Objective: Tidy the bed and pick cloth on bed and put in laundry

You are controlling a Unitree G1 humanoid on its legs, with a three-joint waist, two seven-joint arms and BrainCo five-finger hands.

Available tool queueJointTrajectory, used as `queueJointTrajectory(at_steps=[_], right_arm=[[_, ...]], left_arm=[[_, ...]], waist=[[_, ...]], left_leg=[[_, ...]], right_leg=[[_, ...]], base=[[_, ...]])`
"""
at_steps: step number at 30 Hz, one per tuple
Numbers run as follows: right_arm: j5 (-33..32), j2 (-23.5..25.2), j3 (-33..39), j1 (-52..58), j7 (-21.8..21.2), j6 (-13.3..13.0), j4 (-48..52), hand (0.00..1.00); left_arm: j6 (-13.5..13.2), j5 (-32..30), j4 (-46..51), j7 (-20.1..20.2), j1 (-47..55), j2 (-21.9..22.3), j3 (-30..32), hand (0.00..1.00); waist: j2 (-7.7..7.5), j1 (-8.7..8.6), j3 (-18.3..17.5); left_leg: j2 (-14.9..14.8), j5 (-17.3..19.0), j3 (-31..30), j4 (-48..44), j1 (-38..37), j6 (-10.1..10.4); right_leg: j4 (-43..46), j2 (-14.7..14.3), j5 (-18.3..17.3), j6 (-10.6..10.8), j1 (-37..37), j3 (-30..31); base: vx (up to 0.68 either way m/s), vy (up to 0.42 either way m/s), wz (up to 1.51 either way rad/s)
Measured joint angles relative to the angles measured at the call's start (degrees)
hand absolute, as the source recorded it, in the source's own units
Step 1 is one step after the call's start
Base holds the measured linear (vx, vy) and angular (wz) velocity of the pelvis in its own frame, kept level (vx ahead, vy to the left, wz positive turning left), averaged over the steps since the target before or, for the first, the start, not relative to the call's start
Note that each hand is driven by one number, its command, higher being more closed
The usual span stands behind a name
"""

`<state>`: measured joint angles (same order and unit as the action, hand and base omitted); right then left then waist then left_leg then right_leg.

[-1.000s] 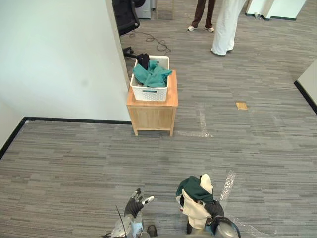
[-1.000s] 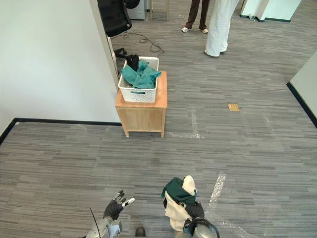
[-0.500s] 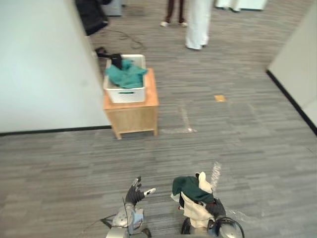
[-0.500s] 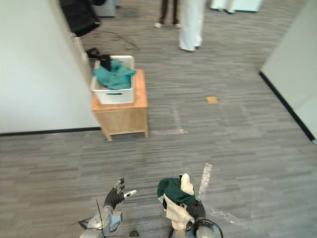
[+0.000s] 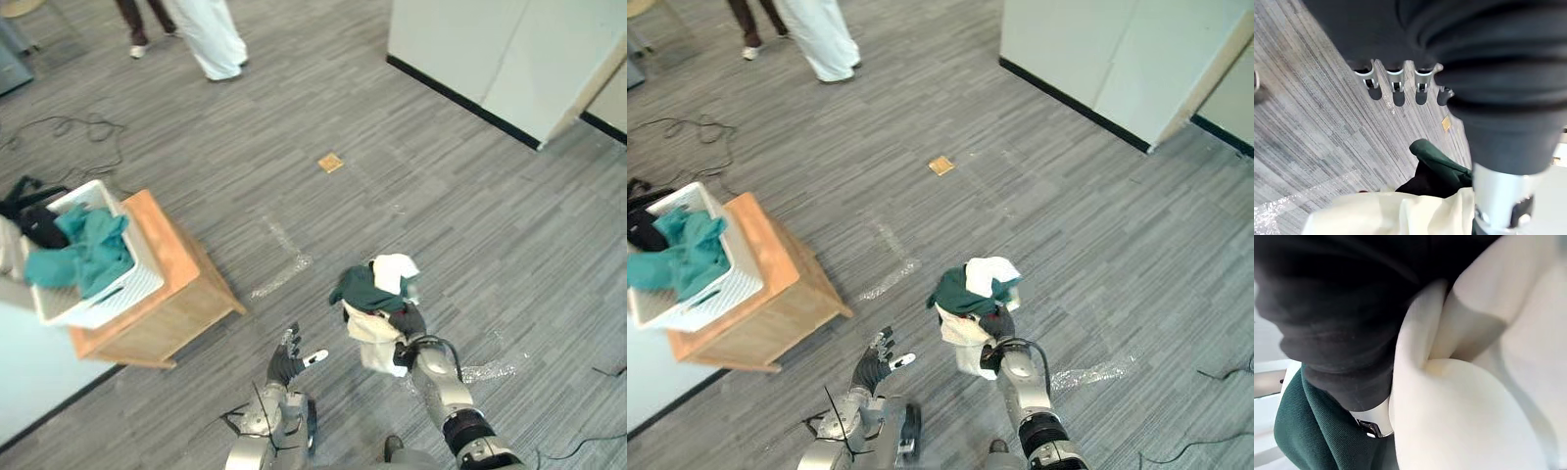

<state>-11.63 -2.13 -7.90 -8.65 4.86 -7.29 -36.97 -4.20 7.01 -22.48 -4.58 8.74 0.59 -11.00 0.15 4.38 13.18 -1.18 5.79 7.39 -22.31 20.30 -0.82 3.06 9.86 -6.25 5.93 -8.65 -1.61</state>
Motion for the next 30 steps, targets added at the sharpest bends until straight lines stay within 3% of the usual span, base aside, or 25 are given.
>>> queueJointTrajectory(at_steps=[2, 3, 5, 7, 8, 9, 10, 12, 13, 15, 16, 17, 18, 19, 21, 22, 23, 24, 26, 28, 29, 30], right_arm=[[1.42, 1.89, 0.00, 2.66, 0.50, 0.06, 0.48, 1.00], [1.83, 1.91, 0.04, 3.65, 0.47, 0.05, 0.71, 1.00], [3.42, 2.92, -0.42, 7.38, 0.41, -0.11, 2.57, 1.00], [3.56, 2.74, -0.26, 8.16, 0.47, -0.12, 2.72, 1.00], [3.92, 2.86, 0.28, 8.31, 0.68, -0.09, 2.74, 1.00], [4.39, 2.59, 0.95, 8.60, 1.28, -0.09, 3.05, 1.00], [4.57, 2.50, 1.45, 8.77, 1.57, -0.08, 3.52, 1.00], [5.06, 1.71, 1.83, 9.17, 2.68, -0.22, 7.39, 1.00], [5.09, 1.55, 2.01, 8.95, 2.73, -0.35, 8.25, 1.00], [5.04, 0.53, 2.88, 7.63, 2.75, -1.41, 9.18, 1.00], [5.01, 0.43, 2.93, 7.32, 2.76, -1.40, 9.20, 1.00], [4.90, 0.59, 2.98, 7.33, 2.92, -1.41, 9.39, 1.00], [4.83, 0.36, 3.58, 7.64, 2.99, -1.30, 9.20, 1.00], [4.83, 0.13, 3.77, 7.34, 2.99, -0.95, 8.95, 1.00], [4.87, 0.76, 5.02, 6.67, 3.90, -0.87, 9.13, 1.00], [5.01, 0.51, 4.58, 7.22, 3.88, -1.07, 9.39, 1.00], [5.29, 0.99, 3.07, 8.83, 3.79, -1.30, 9.67, 1.00], [5.59, 0.98, 2.12, 9.19, 3.73, -1.26, 9.68, 1.00], [6.18, 0.19, -1.25, 7.95, 3.67, -1.19, 10.53, 1.00], [7.41, 0.29, -4.24, 5.63, 3.66, -1.11, 10.68, 1.00], [7.80, 0.42, -4.82, 4.09, 3.64, -1.02, 10.36, 1.00], [7.50, 0.47, -4.84, 3.44, 3.21, -1.11, 10.23, 1.00]], left_arm=[[0.26, -0.01, -0.27, -0.92, 0.31, -0.62, 0.41, 0.00], [0.25, -0.01, -0.19, -1.19, 0.46, -0.71, 0.44, 0.00], [0.14, -0.42, -0.57, -2.22, 1.77, -1.24, 0.41, 0.00], [0.16, -0.43, -0.56, -2.80, 1.81, -1.41, 0.19, 0.00], [0.20, -0.40, -1.17, -3.49, 1.16, -1.70, -0.07, 0.00], [0.25, -0.37, -1.88, -4.33, 1.14, -2.00, -0.13, 0.00], [0.23, -0.34, -1.88, -4.61, 1.31, -2.09, -0.04, 0.00], [0.00, 0.22, -1.91, -5.66, 1.23, -2.77, 0.05, 0.00], [-0.03, 0.26, -1.94, -5.65, 1.05, -2.88, 0.10, 0.00], [-0.14, 0.97, -2.99, -5.62, -0.62, -2.73, 0.64, 0.00], [-0.20, 1.30, -2.98, -5.62, -0.88, -2.79, 0.82, 0.00], [-0.26, 1.34, -3.00, -5.54, -1.15, -2.86, 1.24, 0.00], [-0.20, 1.44, -3.90, -5.49, -1.58, -2.08, 1.82, 0.00], [-0.15, 1.47, -3.84, -5.54, -1.64, -1.48, 2.29, 0.00], [-0.40, 1.49, -3.60, -5.45, -1.35, -0.80, 2.11, 0.00], [-0.85, 1.67, -3.83, -5.37, -0.48, -0.31, 1.72, 0.00], [-1.53, 2.10, -3.66, -5.40, 1.21, -0.48, 2.54, 0.00], [-1.52, 2.18, -3.85, -5.41, 1.54, -0.55, 2.75, 0.00], [-1.42, 3.13, -3.89, -5.52, 2.19, 0.42, 4.55, 0.00], [-1.29, 5.41, -3.67, -5.63, 2.89, 0.45, 4.49, 0.00], [-1.30, 6.48, -2.57, -5.64, 3.76, 0.47, 4.42, 0.00], [-1.33, 6.89, -1.59, -5.50, 4.25, 0.48, 4.40, 0.00]], waist=[[-0.20, 1.28, 0.02], [-0.30, 1.46, 0.04], [-0.45, 1.07, -0.77], [-0.55, 0.42, -1.03], [-1.94, -0.60, -0.66], [-1.54, -1.16, -0.67], [-0.96, -1.60, -0.49], [0.35, -2.03, -0.29], [0.54, -2.16, -0.31], [2.01, -2.92, -0.22], [2.01, -3.22, -0.25], [1.19, -3.69, -0.65], [2.53, -3.56, -0.57], [3.73, -3.00, -0.56], [3.39, -3.47, -0.08], [3.49, -3.85, -0.08], [1.40, -3.83, -1.19], [0.59, -3.55, -1.39], [2.58, -2.08, 0.09], [3.11, -0.23, 2.45], [2.67, -0.19, 3.01], [2.11, -0.27, 3.35]], left_leg=[[-0.86, 0.70, 1.47, -4.49, -0.82, -0.92], [-0.82, 0.91, 1.87, -4.12, -2.20, -1.13], [0.64, 3.34, 2.15, 3.10, -10.11, -2.06], [1.83, 6.03, -0.09, 9.69, -15.48, -3.40], [3.51, 6.39, -2.72, 11.39, -17.90, -3.79], [3.66, 6.71, -5.58, 12.21, -20.15, -4.26], [3.30, 6.72, -6.85, 12.81, -21.54, -4.28], [1.72, 6.72, -11.25, 13.12, -25.07, -4.26], [1.25, 6.84, -12.14, 12.72, -25.42, -4.04], [-2.06, 8.59, -15.26, 10.99, -26.22, -0.86], [-2.86, 9.28, -15.62, 10.98, -26.65, 0.32], [-3.66, 11.18, -16.05, 10.96, -27.45, 3.40], [-5.86, 13.31, -17.13, 10.72, -28.87, 5.87], [-7.59, 13.25, -17.27, 10.18, -27.92, 6.17], [-7.76, 10.96, -16.89, 11.57, -28.28, 7.36], [-7.90, 8.55, -16.62, 9.98, -30.18, 6.38], [-6.53, 8.53, -17.18, 4.29, -28.88, 6.35], [-6.38, 8.56, -17.55, -0.57, -27.23, 6.38], [-8.14, 1.64, -17.10, -22.66, -16.31, 5.82], [-10.10, 3.38, -10.05, -31.97, -9.83, 4.21], [-10.16, 4.37, -5.43, -31.65, -7.54, 2.68], [-9.97, 5.15, -3.22, -30.37, -6.83, 2.72]], right_leg=[[-0.25, -0.18, 6.34, 1.43, -2.64, 0.16], [1.13, -0.52, 7.53, 1.81, -3.14, -0.04], [16.64, -0.31, 8.69, 1.91, 0.84, 0.12], [30.87, 0.28, 11.56, 4.22, 6.85, -0.68], [42.11, 1.56, 8.70, 3.57, 11.08, -1.52], [48.75, 1.54, 0.91, 0.43, 14.54, -4.16], [49.90, 1.23, -2.08, -0.94, 15.66, -6.23], [46.11, -0.39, -8.59, -3.44, 20.66, -11.48], [43.42, -1.39, -9.20, -3.52, 22.17, -11.46], [26.24, -6.09, -7.83, -3.11, 26.62, -8.69], [21.20, -6.82, -5.55, -3.17, 27.35, -7.39], [10.20, -7.00, 2.24, -3.10, 27.89, -4.38], [7.16, -8.30, 12.10, -4.16, 26.41, -4.83], [7.13, -9.54, 13.39, -5.53, 26.03, -5.57], [15.34, -8.98, 9.28, -7.80, 26.93, -5.81], [23.07, -9.42, 4.05, -6.50, 27.95, -6.13], [22.18, -8.57, 0.80, -5.94, 25.32, -4.35], [21.09, -8.55, -1.85, -6.93, 23.30, -4.56], [15.29, -10.84, -2.26, -7.84, 17.71, -6.56], [9.99, -10.97, -1.75, -9.31, 11.52, -8.49], [7.04, -10.43, -1.58, -9.15, 7.98, -10.41], [5.72, -10.21, -1.56, -9.12, 6.39, -11.44]], base=[[0.40, 0.341, 0.08], [0.35, 0.293, 0.14], [0.36, 0.273, 0.32], [0.38, 0.230, 0.60], [0.46, 0.161, 1.11], [0.39, 0.069, 1.11], [0.41, 0.025, 1.11], [0.42, -0.004, 1.01], [0.42, -0.051, 0.97], [0.49, -0.120, 1.03], [0.48, -0.163, 1.10], [0.53, -0.241, 1.10], [0.54, -0.245, 0.90], [0.57, -0.292, 0.68], [0.35, -0.198, 0.56], [0.28, -0.178, 0.83], [0.29, -0.178, 0.86], [0.31, -0.187, 0.76], [0.30, -0.161, 0.39], [0.29, -0.093, 0.39], [0.31, -0.075, 0.72], [0.33, -0.050, 0.83]])
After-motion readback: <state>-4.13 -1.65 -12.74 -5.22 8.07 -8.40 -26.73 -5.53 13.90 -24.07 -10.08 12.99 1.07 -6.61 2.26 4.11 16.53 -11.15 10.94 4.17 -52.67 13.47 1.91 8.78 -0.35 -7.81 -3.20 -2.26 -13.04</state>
